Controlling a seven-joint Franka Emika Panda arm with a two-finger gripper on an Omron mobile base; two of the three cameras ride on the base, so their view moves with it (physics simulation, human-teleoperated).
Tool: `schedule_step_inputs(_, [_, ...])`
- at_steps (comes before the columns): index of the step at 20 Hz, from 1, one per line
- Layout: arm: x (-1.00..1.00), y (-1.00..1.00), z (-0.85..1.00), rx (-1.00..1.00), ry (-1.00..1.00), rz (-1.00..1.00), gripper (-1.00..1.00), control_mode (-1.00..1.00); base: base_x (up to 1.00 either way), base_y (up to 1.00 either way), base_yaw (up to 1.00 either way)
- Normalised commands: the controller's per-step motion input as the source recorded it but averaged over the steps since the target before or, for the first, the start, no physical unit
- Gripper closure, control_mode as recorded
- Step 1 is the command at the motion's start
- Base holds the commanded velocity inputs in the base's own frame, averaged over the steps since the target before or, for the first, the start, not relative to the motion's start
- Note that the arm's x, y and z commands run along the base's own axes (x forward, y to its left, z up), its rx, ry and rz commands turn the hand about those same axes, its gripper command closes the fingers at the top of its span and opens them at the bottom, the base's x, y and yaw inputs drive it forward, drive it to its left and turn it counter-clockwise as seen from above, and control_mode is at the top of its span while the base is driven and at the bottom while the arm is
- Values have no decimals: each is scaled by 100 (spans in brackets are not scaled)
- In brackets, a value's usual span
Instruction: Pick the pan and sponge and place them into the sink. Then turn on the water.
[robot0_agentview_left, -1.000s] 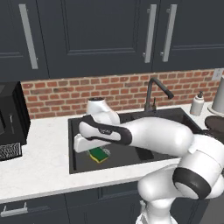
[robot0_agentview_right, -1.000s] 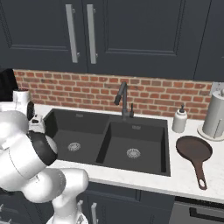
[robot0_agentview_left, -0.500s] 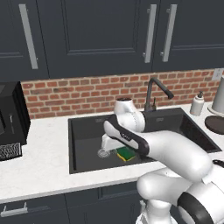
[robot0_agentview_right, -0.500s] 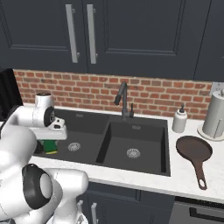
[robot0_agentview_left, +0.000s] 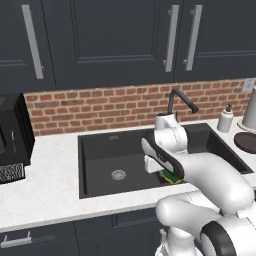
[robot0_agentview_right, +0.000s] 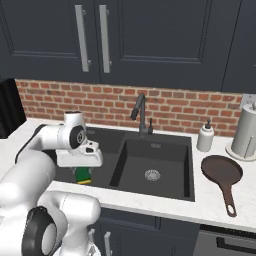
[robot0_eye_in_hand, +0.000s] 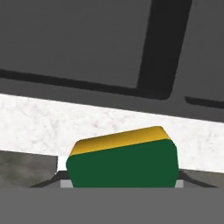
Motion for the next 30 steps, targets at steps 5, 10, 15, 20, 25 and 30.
schedule_step_inputs(5, [13, -100, 0, -7, 9, -8, 100, -100, 0, 0, 0])
schedule_step_inputs(10, [22, -100, 0, -5, 2, -5, 100, -100, 0, 0, 0])
schedule_step_inputs(15, [17, -100, -1, -3, 0, -1, 100, -100, 0, 0, 0])
schedule_step_inputs(20, [6, -87, -8, 0, -1, 0, 100, -100, 0, 0, 0])
schedule_step_inputs(25, [0, -27, -9, 0, -6, 0, 100, -100, 0, 0, 0])
schedule_step_inputs(30, [0, -7, 0, 0, 0, 0, 100, -100, 0, 0, 0])
